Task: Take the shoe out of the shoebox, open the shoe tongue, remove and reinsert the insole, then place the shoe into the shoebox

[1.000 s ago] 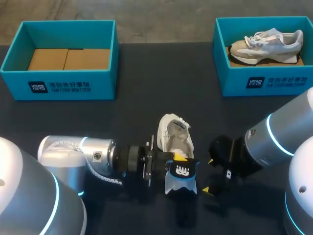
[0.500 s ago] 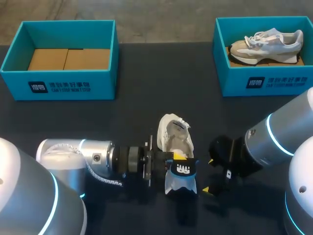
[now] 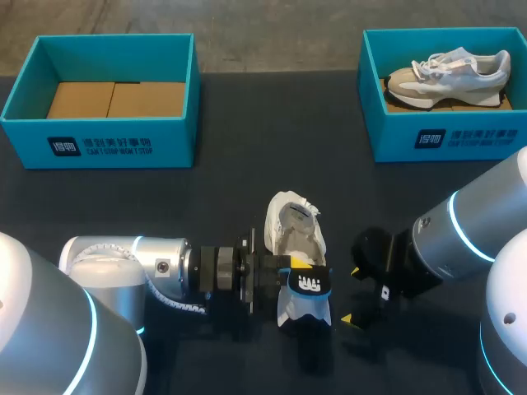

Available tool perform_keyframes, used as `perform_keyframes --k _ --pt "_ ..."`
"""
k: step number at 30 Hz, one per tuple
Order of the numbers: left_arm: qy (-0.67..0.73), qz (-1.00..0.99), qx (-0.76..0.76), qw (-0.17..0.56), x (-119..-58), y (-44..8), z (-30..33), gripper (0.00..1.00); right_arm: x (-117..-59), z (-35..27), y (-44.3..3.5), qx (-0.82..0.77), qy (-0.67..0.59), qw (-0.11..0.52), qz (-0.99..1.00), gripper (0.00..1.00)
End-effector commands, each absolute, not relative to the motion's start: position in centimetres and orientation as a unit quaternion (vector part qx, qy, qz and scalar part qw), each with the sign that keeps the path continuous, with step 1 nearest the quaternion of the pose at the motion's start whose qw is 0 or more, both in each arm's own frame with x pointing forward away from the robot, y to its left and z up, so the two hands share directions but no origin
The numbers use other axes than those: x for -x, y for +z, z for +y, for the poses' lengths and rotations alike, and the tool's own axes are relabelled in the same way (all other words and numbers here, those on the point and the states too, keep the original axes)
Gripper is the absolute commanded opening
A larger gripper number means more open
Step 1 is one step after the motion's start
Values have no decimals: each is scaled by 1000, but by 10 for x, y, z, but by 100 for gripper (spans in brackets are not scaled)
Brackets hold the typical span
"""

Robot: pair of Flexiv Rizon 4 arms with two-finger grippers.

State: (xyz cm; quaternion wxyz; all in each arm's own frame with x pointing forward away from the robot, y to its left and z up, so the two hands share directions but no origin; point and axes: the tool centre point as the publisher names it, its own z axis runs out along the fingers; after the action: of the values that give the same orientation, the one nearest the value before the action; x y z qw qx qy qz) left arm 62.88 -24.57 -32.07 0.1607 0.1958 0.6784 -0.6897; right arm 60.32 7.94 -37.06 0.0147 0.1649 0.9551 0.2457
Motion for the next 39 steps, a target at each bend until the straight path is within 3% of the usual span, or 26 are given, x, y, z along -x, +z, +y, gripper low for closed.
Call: perform_keyframes --k 1,39 --pt "-688 681 -194 161 -632 -323 -248 0 -601 80 -370 -166 246 16 955 100" --pt "-647 716 -201 166 -646 -342 -244 0 -601 80 -370 -166 246 16 955 100"
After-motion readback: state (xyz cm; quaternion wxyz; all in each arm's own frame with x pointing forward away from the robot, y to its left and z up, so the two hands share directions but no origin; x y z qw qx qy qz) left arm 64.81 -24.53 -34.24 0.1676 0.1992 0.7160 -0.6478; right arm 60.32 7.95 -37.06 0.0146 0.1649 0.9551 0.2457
